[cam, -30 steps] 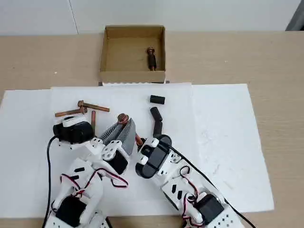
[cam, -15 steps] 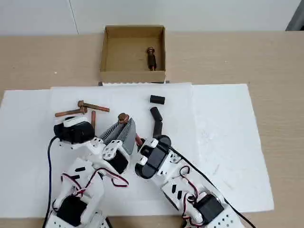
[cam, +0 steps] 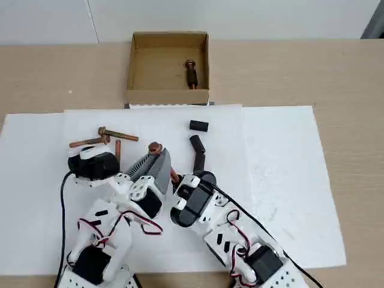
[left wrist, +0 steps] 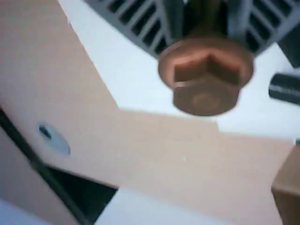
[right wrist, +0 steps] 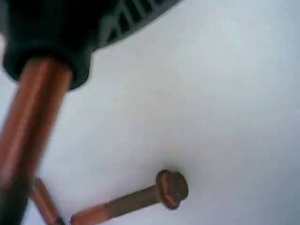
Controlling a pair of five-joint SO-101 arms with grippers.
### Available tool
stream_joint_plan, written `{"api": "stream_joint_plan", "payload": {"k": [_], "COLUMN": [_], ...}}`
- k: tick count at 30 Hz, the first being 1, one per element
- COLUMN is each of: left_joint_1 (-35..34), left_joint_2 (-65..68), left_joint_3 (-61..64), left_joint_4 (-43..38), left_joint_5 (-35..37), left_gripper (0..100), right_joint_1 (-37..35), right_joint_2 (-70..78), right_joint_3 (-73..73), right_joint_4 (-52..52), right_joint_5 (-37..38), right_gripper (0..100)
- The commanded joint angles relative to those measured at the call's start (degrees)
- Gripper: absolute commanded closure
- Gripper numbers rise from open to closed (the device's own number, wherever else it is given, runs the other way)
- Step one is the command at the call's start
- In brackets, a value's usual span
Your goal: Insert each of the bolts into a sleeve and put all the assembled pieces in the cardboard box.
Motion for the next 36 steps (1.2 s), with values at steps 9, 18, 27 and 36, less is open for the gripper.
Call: {"api": "stream_joint_plan", "payload": {"k": [9,18,27,36], "left_joint_1": [6.07,8.44,8.44,8.26], "left_joint_2": [-0.70,-0.62,-0.62,-0.53], "left_joint_3": [-0.22,0.75,0.92,-1.27], "left_joint_4": [11.08,16.70,16.53,16.53], "left_joint_5": [-0.35,-0.53,-4.48,-4.66], "left_gripper": [100,100,82,78], "right_joint_1": [-0.13,-0.13,-0.04,0.04], "right_joint_2": [-0.92,-0.92,-0.92,-0.92], "right_joint_3": [-0.53,-0.53,-0.53,-0.53], "right_joint_4": [-1.54,-1.63,-1.63,-1.63], "right_joint_5": [0.26,0.26,0.53,0.53], "right_gripper": [99.6,99.6,99.6,99.6]}}
